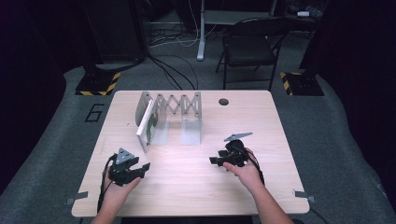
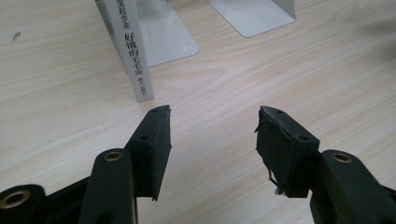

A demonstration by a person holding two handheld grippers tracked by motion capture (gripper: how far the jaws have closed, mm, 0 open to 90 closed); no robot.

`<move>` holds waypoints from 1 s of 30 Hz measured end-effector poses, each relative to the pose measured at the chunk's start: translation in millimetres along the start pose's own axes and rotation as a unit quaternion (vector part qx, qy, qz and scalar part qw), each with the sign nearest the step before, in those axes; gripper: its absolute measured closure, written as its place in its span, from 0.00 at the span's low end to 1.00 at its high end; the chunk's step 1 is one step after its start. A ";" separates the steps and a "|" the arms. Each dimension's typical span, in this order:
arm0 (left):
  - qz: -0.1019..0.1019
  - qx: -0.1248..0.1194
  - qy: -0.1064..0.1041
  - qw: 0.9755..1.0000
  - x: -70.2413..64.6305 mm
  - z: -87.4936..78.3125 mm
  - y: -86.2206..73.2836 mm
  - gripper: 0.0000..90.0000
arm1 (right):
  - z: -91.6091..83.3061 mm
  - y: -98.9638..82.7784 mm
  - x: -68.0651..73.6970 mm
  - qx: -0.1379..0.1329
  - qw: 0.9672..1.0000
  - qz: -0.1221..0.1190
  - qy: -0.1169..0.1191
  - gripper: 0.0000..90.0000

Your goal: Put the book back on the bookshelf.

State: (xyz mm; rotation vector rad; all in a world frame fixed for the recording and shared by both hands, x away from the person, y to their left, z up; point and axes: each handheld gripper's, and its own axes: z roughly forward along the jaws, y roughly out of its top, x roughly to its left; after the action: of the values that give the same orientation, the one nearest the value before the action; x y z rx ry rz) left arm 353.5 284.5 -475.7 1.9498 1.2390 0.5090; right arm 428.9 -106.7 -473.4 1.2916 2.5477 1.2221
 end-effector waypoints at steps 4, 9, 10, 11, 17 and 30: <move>-0.005 -0.003 0.002 1.000 0.2 4.2 -2.8 0.50 | 0.3 -0.1 0.0 0.002 1.000 -0.004 -0.002 0.47; -0.005 -0.001 -0.003 1.000 1.2 8.2 -8.6 0.50 | 0.9 -0.4 1.1 0.003 1.000 0.000 0.000 0.47; -0.004 0.004 -0.006 1.000 1.7 8.9 -9.6 0.50 | 1.3 -0.4 1.5 0.002 1.000 0.000 -0.002 0.47; -0.002 0.005 -0.006 1.000 2.2 10.0 -10.6 0.50 | 1.4 -0.5 1.3 0.004 1.000 -0.004 -0.003 0.47; -0.004 0.011 -0.005 1.000 4.6 10.3 -15.2 0.50 | 2.6 -0.8 2.1 0.007 1.000 -0.009 -0.006 0.47; -0.016 0.012 0.002 1.000 12.0 9.8 -18.4 0.50 | 5.5 -2.0 2.1 0.010 1.000 -0.014 -0.009 0.47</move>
State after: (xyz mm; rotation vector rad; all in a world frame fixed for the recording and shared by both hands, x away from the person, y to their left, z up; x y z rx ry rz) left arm 354.6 295.9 -496.9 1.9455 1.2825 0.4852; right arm 428.2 -102.4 -477.8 1.2614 2.5630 1.1768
